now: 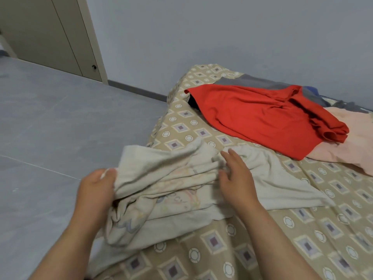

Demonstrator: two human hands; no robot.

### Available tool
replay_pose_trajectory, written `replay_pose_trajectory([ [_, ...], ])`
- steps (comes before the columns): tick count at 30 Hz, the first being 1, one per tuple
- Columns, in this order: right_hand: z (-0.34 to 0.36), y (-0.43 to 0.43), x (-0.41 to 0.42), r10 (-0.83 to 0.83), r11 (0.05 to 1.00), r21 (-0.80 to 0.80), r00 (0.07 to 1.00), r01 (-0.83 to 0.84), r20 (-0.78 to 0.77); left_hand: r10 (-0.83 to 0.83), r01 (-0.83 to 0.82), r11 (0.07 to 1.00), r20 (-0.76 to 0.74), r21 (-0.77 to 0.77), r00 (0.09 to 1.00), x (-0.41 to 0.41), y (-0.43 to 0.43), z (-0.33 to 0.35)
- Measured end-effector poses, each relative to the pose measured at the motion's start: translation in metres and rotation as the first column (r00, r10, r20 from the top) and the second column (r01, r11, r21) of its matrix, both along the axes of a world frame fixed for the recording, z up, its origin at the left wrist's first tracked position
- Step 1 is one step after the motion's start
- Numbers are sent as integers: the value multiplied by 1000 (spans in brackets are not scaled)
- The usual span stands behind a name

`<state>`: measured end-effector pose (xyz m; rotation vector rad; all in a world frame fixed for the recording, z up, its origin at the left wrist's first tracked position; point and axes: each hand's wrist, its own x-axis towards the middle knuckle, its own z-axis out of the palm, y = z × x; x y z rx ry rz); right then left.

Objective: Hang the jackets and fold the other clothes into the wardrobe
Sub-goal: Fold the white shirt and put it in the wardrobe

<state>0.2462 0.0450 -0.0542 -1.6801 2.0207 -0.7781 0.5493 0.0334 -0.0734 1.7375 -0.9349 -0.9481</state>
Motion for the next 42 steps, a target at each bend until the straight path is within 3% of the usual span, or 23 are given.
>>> replay_pose_trajectory([
  [2, -7, -15, 5, 117, 988, 114, 984, -102, -134, 140, -130, 986, -94, 102, 986, 23, -1, -8],
  [4, -18, -20, 8, 136, 980, 176, 961, -95, -242, 216, -203, 967, -74, 153, 974, 37, -1, -18],
  [7, -20, -17, 8, 103, 987, 150, 933, -54, -344, 111, -175, 969, 321, 176, 941, 37, -6, -22],
  [9, -13, -17, 3, 110, 988, 140, 920, -61, -376, -70, -3, 990, 519, 139, 852, 23, -8, -19],
  [11, -3, -13, -1, 216, 969, 201, 885, -143, -412, -261, 265, 961, 568, 78, 780, -3, -8, -14],
  [15, 7, 8, 8, 430, 899, 190, 880, -395, -205, -526, 729, 683, 666, -41, 529, -53, -9, -3],
  [17, 12, 12, 20, 472, 875, 171, 877, -452, -93, -612, 802, 595, 616, -54, 496, -73, -18, 5],
  [20, 20, 13, 21, 372, 894, 204, 915, -398, 154, -704, 783, 621, 470, 42, 533, -88, -32, -3],
  [22, 23, 11, 10, 228, 900, 287, 915, -328, 332, -708, 762, 638, 477, 116, 521, -90, -36, -12],
  [23, 23, 10, 6, 162, 891, 352, 925, -287, 344, -708, 754, 641, 490, 144, 508, -90, -37, -15],
  [26, 16, 4, -4, 186, 877, 445, 982, -183, 38, -727, 722, 628, 548, 290, 413, -94, -37, -18],
  [29, 11, -1, -7, 342, 861, 461, 916, -216, -209, -710, 678, 629, 635, 380, 303, -97, -37, -18],
  [32, 11, -3, -9, 442, 819, 537, 820, -203, -363, -705, 672, 624, 658, 399, 264, -96, -37, -13],
  [34, 11, -4, -11, 414, 825, 537, 836, -176, -361, -698, 673, 626, 668, 393, 259, -94, -38, -10],
  [37, 12, -6, -19, 249, 903, 411, 932, -126, -262, -697, 663, 638, 660, 392, 280, -90, -38, -10],
  [39, 14, -5, -25, 167, 948, 300, 968, -105, -189, -695, 660, 651, 643, 374, 322, -88, -37, -10],
  [42, 19, -4, -36, 101, 957, 283, 986, -59, -136, -675, 640, 688, 625, 341, 392, -86, -38, -8],
])
